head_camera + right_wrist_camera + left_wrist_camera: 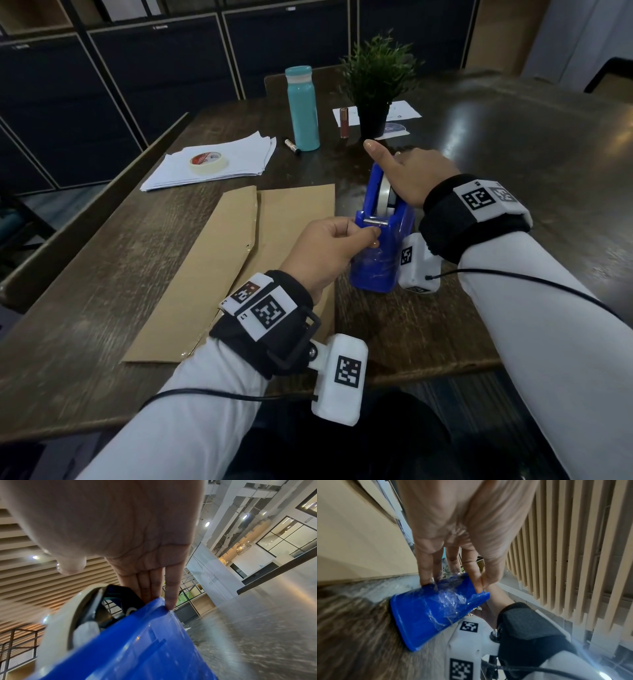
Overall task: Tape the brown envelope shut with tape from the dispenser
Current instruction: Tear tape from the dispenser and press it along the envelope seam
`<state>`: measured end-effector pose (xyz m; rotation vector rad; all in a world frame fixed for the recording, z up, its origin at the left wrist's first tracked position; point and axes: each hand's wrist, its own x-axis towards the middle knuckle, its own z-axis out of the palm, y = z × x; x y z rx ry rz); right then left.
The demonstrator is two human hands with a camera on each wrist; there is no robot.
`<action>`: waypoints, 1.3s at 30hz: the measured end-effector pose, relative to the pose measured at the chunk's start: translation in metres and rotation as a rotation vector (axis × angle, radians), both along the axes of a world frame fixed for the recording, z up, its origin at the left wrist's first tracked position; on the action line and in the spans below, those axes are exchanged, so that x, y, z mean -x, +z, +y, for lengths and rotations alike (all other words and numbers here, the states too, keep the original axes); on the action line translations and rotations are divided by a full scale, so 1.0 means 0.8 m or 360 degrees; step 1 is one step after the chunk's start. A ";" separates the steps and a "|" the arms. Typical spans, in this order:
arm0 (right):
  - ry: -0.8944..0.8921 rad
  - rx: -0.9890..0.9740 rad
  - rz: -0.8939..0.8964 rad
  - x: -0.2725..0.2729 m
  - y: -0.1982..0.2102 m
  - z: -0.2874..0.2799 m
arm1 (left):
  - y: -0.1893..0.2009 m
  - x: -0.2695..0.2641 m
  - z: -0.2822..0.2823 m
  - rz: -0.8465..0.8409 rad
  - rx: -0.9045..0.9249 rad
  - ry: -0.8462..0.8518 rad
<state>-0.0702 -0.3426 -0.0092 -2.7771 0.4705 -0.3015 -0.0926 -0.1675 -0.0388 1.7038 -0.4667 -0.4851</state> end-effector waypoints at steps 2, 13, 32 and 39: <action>0.0004 -0.0007 0.0017 0.000 0.001 0.001 | 0.001 0.000 0.001 -0.0038 -0.0013 -0.0018; -0.0031 -0.0087 0.0065 0.008 0.008 0.009 | 0.013 -0.002 0.027 -0.0055 -0.0125 -0.0283; 0.0735 -0.0640 -0.0129 0.062 0.055 0.157 | 0.030 -0.031 0.167 -0.0613 -0.0089 0.0069; 0.0804 -0.0844 -0.0146 0.053 0.048 0.180 | 0.028 -0.031 0.189 -0.0667 -0.0137 0.0127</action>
